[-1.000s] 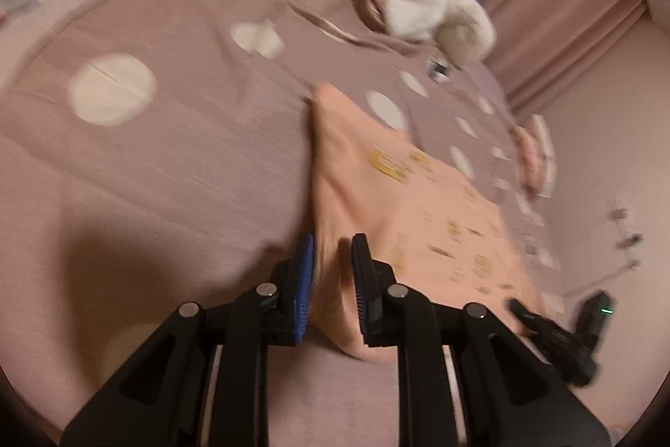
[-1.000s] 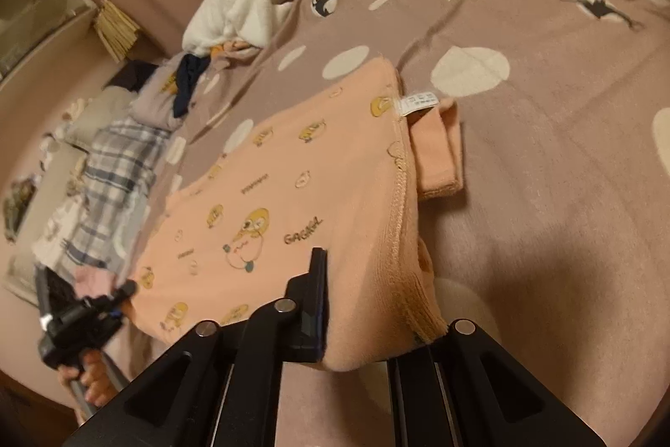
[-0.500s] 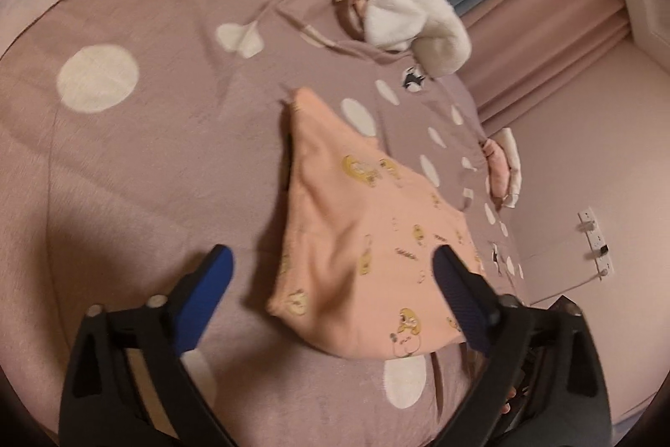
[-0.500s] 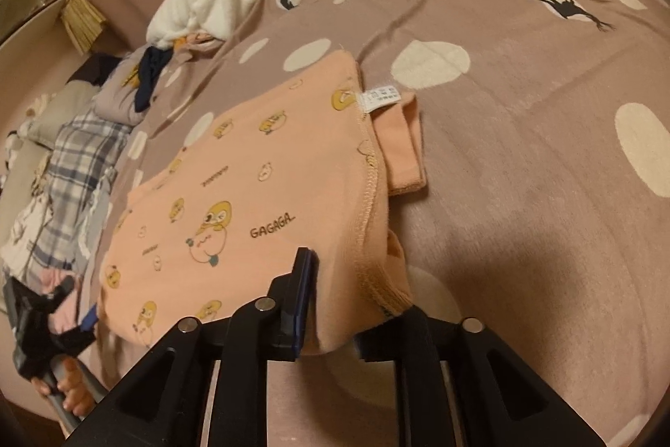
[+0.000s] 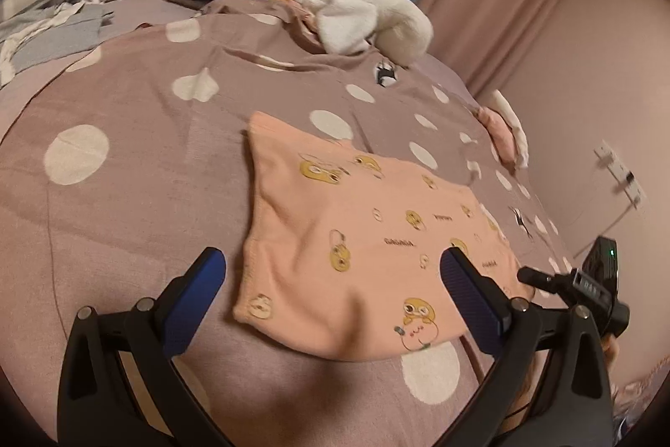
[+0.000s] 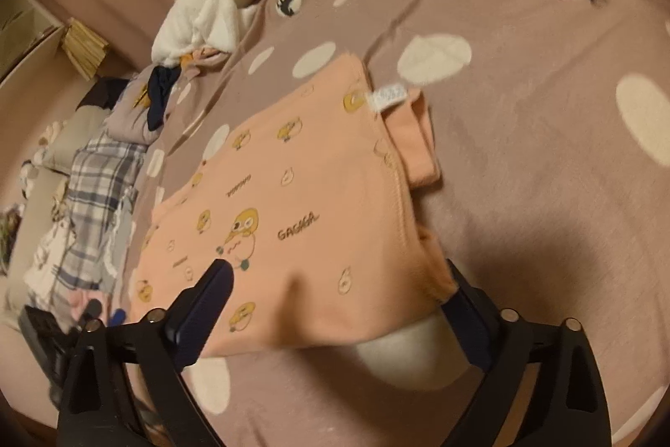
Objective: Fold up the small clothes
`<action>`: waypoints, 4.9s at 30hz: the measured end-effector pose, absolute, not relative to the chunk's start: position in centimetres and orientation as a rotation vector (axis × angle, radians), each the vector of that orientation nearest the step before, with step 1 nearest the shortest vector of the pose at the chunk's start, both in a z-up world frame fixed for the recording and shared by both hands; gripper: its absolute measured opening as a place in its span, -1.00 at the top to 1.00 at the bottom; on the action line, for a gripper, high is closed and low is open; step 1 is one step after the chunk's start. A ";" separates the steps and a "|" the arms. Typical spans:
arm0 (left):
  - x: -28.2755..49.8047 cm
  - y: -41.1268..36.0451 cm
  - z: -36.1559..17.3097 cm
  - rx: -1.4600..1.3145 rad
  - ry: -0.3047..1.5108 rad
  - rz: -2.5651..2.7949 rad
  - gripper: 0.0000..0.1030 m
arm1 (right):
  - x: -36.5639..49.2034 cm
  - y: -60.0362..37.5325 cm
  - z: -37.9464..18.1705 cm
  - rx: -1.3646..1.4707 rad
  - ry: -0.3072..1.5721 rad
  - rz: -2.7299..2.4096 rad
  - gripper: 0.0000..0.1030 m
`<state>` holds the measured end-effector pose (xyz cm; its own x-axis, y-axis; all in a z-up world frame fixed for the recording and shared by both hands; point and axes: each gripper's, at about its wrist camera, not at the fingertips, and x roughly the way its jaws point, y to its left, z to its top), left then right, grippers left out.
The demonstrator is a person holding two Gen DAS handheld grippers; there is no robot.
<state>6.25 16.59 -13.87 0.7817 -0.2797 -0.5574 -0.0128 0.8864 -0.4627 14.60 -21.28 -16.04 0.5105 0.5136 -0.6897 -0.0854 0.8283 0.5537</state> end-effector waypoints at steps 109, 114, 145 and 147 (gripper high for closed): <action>7.2 23.1 -16.3 -0.760 0.717 -0.004 -0.99 | 9.4 0.3 -15.2 0.068 0.929 1.075 0.80; 7.6 22.8 -16.6 -0.749 0.741 -0.012 -0.99 | 9.0 -0.3 -15.1 0.103 0.988 1.186 0.72; 12.0 17.3 -18.5 -0.852 0.908 -0.512 -0.99 | 19.6 -7.8 -17.1 0.523 1.134 0.882 -0.87; 12.2 17.5 -18.6 -0.889 0.893 -0.498 -0.99 | 20.1 -7.7 -17.3 0.538 1.140 0.877 -0.81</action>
